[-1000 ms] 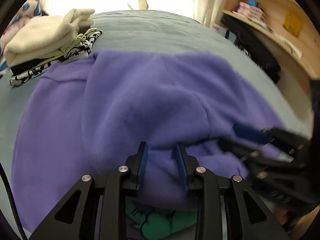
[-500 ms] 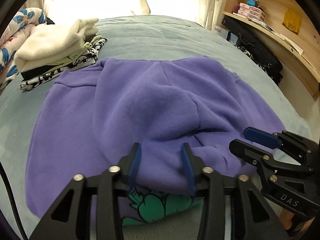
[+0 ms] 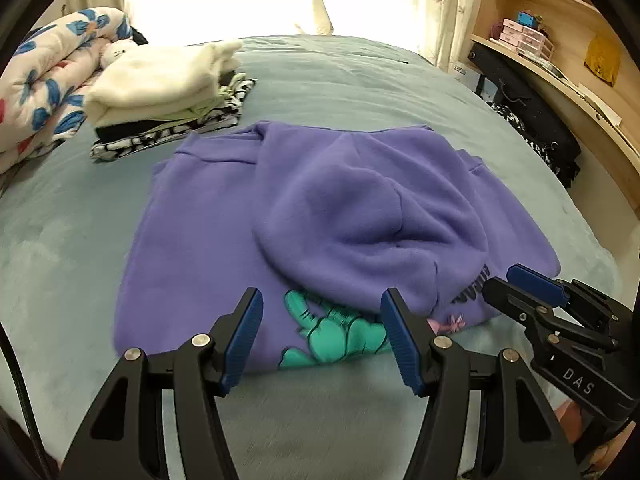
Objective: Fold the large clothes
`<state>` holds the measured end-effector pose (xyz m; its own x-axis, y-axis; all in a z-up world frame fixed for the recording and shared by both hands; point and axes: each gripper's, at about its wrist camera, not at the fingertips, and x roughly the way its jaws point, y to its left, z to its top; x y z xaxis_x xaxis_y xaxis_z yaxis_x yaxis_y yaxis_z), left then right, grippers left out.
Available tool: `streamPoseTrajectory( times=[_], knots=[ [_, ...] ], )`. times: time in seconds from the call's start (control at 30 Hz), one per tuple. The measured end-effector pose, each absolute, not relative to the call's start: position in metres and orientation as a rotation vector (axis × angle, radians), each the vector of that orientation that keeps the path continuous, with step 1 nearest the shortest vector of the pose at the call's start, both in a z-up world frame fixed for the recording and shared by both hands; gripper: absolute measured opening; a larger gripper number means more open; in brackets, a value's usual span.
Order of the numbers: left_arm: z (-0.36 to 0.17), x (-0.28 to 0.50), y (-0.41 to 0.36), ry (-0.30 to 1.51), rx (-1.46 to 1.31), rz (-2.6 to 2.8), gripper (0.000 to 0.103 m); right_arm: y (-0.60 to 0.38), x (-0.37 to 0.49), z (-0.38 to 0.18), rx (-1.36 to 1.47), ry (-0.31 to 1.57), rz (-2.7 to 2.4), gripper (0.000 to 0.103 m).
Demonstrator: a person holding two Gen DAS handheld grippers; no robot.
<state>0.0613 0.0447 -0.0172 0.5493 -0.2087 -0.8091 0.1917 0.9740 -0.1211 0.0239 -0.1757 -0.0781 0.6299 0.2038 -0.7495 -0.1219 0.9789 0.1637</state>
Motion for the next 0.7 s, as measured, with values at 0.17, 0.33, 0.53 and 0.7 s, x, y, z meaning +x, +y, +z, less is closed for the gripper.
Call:
streamPoseTrajectory(
  times=[0.17, 0.33, 0.53, 0.7],
  knots=[
    [-0.005, 0.038, 0.067, 0.937, -0.063, -0.215, 0.06, -0.163, 0.012, -0.072, 0.097, 0.872, 0.208, 0.041],
    [-0.003, 0.022, 0.088, 0.936, -0.102, -0.206, 0.061, -0.143, 0.0, -0.066, 0.048, 0.851, 0.215, 0.041],
    [-0.013, 0.016, 0.109, 0.971, -0.156, -0.197, 0.061, -0.127, -0.01, -0.064, 0.01, 0.838, 0.221, 0.041],
    [-0.029, 0.019, 0.135, 1.004, -0.28, -0.198, 0.061, -0.118, -0.009, -0.067, 0.004, 0.856, 0.209, 0.041]
  ],
)
